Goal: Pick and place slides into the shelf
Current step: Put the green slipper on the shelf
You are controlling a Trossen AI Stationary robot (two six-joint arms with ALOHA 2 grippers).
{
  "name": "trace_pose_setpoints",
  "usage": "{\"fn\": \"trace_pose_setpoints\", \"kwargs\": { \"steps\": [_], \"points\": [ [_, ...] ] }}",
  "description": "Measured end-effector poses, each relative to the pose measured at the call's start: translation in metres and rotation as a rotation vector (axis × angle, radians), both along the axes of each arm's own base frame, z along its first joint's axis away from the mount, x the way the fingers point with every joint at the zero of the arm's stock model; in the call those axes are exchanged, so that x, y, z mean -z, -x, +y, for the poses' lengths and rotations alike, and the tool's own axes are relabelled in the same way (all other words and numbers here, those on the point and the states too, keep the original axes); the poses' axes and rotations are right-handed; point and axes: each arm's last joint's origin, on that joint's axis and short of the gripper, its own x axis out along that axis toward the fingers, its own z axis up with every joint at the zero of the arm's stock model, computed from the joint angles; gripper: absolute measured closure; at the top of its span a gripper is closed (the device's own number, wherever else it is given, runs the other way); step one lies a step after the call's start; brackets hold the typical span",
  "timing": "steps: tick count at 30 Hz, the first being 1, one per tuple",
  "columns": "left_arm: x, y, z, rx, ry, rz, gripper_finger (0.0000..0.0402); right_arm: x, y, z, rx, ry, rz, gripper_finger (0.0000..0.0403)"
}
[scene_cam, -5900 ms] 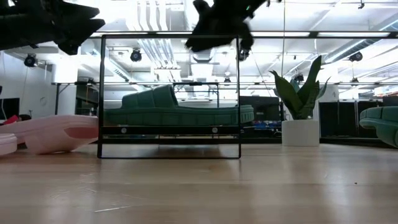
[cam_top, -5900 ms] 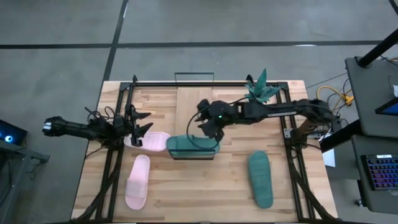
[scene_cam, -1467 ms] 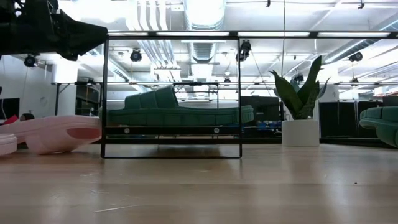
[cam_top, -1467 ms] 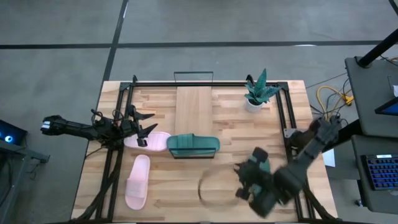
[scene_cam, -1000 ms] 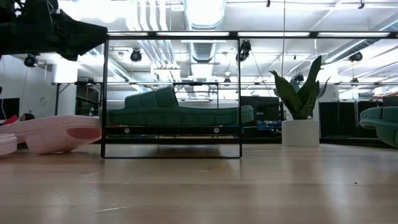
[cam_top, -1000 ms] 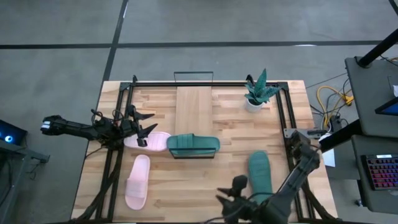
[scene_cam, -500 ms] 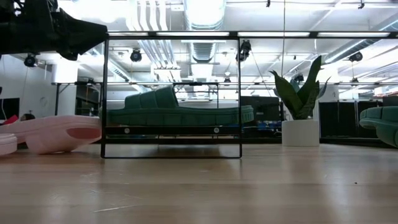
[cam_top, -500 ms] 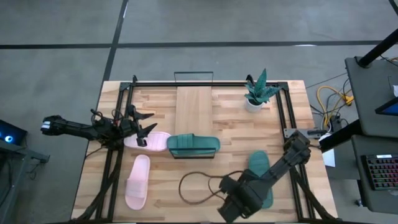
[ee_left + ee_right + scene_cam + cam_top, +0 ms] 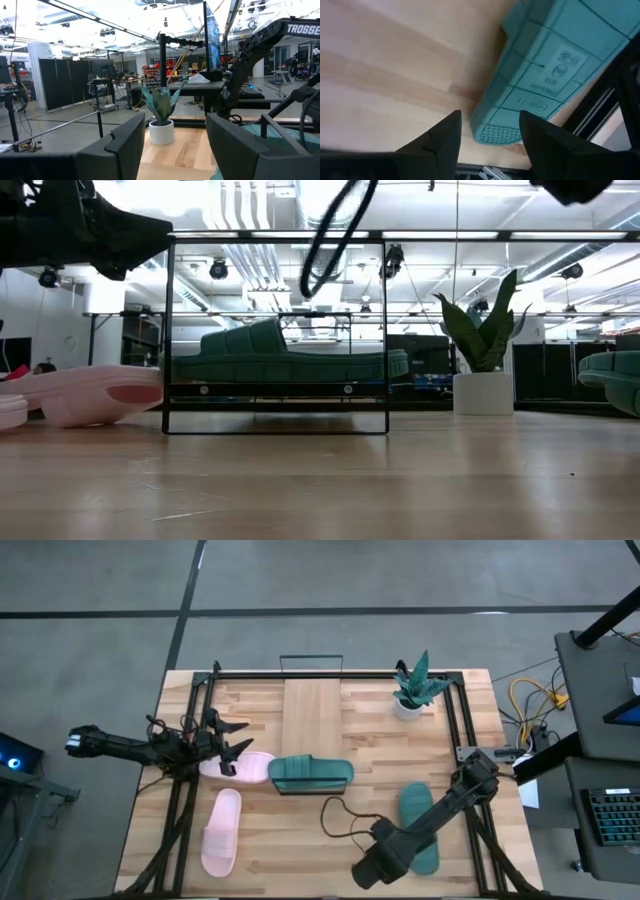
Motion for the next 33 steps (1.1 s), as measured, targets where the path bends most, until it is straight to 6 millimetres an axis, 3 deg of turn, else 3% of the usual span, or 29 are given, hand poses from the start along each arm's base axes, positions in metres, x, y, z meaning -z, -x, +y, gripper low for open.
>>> {"fn": "trace_pose_setpoints", "kwargs": {
  "steps": [12,19,33],
  "points": [
    [0.0,0.0,0.0,0.0,-0.001,-0.002,0.0205,0.026,0.006,-0.015,0.148,0.115,0.091,0.0214],
    [0.0,0.0,0.0,-0.002,-0.009,0.001,0.0205,0.037,0.004,-0.023,0.167,0.129,0.108,0.0214],
    [0.0,0.0,0.0,-0.002,-0.009,0.0,0.0205,0.061,0.017,-0.033,0.205,0.159,0.211,0.0214]
  ]
}}
